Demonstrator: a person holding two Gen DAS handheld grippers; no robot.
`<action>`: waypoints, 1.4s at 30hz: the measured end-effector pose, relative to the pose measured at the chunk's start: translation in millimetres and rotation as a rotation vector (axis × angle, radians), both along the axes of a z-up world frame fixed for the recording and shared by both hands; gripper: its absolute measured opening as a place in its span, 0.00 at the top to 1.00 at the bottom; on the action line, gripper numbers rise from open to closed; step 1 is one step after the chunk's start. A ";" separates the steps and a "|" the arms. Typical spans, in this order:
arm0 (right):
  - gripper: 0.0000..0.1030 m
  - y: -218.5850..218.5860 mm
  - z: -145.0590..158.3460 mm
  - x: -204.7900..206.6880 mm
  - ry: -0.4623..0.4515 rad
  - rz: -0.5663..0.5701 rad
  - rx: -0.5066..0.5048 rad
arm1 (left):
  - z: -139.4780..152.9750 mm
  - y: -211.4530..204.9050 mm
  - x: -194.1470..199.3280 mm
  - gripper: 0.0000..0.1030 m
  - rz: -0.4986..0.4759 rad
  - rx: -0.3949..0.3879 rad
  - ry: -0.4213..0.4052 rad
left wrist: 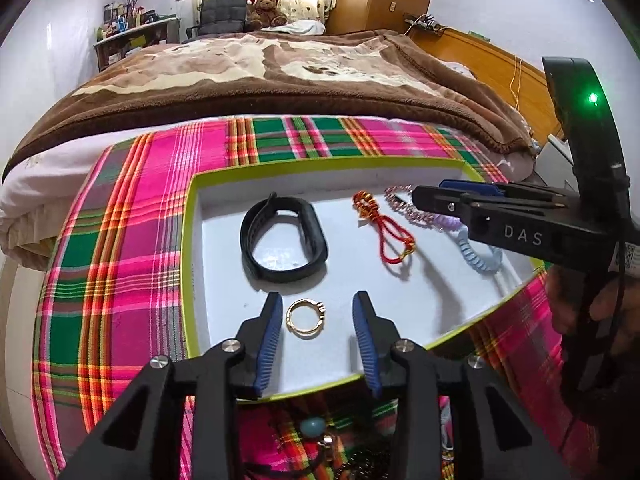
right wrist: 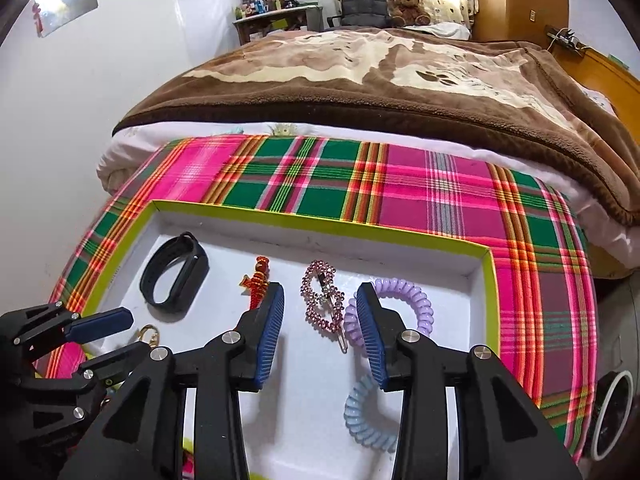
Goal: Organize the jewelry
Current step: 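Move the right gripper to the grey cord hair tie while the left gripper approaches the beaded bracelet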
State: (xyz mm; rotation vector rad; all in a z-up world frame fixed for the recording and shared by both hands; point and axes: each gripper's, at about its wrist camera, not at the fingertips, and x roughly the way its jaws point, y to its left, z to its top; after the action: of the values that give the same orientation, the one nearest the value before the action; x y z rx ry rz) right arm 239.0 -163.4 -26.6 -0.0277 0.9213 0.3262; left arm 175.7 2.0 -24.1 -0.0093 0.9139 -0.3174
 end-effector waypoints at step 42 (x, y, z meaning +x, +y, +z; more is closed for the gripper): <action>0.62 44.3 -11.4 -144.3 0.050 0.127 0.141 | 29.1 75.4 -111.5 0.52 0.140 -0.121 -0.071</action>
State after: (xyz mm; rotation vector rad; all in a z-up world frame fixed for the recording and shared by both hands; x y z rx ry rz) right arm 94.7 -119.0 -38.0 0.0522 0.9458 0.5114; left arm 64.1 77.4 5.1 -0.1720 0.8183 -0.2407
